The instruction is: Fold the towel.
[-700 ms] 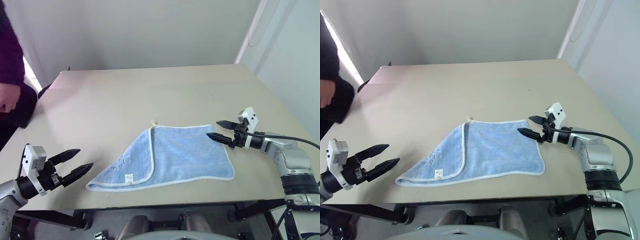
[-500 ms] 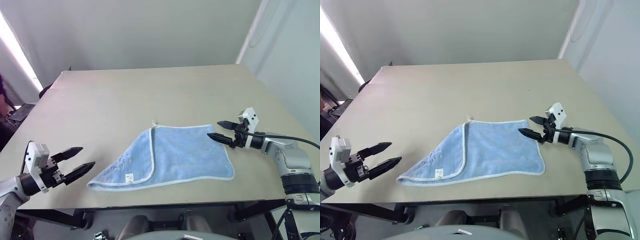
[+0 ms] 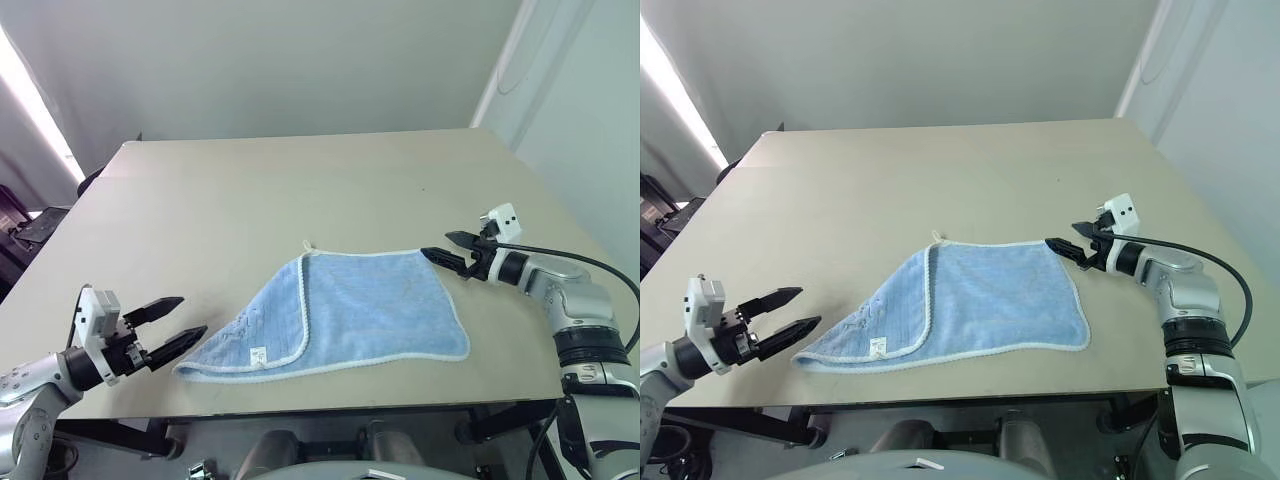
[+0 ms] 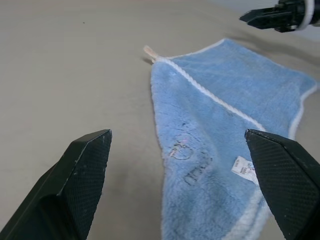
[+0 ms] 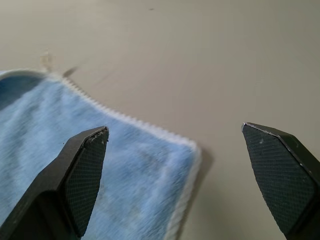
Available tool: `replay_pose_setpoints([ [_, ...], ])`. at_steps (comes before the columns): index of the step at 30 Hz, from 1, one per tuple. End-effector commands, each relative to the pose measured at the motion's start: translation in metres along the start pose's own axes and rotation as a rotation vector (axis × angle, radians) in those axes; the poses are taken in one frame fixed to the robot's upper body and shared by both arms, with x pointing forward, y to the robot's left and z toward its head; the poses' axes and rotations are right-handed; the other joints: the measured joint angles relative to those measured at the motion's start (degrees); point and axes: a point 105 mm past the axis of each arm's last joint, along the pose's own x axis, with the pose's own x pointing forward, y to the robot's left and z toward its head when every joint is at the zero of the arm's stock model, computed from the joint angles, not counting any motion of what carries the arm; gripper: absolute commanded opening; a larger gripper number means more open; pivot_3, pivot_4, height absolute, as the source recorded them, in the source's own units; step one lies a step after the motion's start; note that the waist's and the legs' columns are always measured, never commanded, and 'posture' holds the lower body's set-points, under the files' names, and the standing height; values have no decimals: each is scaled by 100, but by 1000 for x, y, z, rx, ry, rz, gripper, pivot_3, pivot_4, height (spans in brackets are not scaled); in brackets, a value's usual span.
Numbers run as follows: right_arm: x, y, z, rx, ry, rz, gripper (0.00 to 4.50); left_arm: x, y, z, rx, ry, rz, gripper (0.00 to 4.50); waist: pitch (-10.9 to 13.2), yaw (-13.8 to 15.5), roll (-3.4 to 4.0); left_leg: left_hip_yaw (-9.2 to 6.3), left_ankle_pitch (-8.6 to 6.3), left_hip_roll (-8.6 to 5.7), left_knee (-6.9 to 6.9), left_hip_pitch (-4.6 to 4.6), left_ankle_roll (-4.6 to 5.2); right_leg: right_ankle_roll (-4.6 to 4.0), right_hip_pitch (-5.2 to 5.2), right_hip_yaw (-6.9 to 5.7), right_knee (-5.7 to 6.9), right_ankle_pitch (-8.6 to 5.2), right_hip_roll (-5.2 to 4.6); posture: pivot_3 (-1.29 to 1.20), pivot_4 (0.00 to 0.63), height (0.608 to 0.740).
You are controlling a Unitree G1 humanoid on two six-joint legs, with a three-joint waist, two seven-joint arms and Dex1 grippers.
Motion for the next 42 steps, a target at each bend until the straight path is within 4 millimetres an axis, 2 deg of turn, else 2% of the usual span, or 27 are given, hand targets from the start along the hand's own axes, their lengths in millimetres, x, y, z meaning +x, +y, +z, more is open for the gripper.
replay_pose_setpoints([
  [1, 4, 0, 14, -45, -27, -2, 4477, 2, -9, 14, 70, -13, -36, 4500, 0, -5, 0, 1, 0, 0, -1, -1, 1, 0, -1, 1, -2, 0, -1, 0, 0, 740],
  [7, 14, -3, 10, 10, 11, -27, 4477, 1, -13, 5, 73, 11, -42, 4500, 1, -32, 3, 2, 0, 1, -1, 4, 0, -1, -1, 1, 3, 0, 1, 0, 0, 740],
  [15, 53, -1, -16, -15, 151, -62, 4477, 9, -20, -2, 61, 1, -47, 4500, 0, -44, 2, 2, 1, 1, -1, 4, -1, -3, 0, 1, 3, 2, 2, 0, 0, 740],
  [18, 61, 4, -23, -24, 211, -34, 4477, 10, -20, -1, 64, -5, -44, 4500, -2, -80, -1, 4, 1, 0, -1, 5, -1, -7, 0, 4, 3, 4, 1, 0, 0, 740],
  [22, 57, 12, -27, 0, 248, 68, 4477, 12, -21, -2, 66, -7, -42, 4500, -3, -150, -2, 2, 2, 0, 0, 14, -3, -10, 9, 4, 5, 6, 2, 0, 0, 740],
  [26, 41, 19, -34, 17, 291, 173, 4477, 13, -20, -1, 63, -13, -43, 4500, -5, -152, -1, 0, 2, 2, -4, 11, -2, -8, 5, 4, 5, 5, 5, 0, 0, 740],
  [30, 37, 27, -37, 22, 303, 221, 4477, 17, -19, -1, 60, -16, -52, 4500, -5, -142, 0, -1, 2, 1, -6, 10, -2, -7, 4, 3, 4, 4, 4, 0, 0, 740],
  [35, 41, 28, -41, 10, 305, 189, 2902, 22, -15, 1, 63, -20, -63, 4500, -6, -159, 1, 0, 2, 2, -4, 15, -3, -7, 6, 3, 8, 5, 5, 0, 0, 740],
  [42, 41, 16, -34, -9, 267, 113, 281, 24, -16, 6, 90, -7, -94, 4500, -6, -157, 1, 0, 2, 2, -5, 12, -4, -7, 2, 4, 8, 5, 5, 0, 0, 740],
])
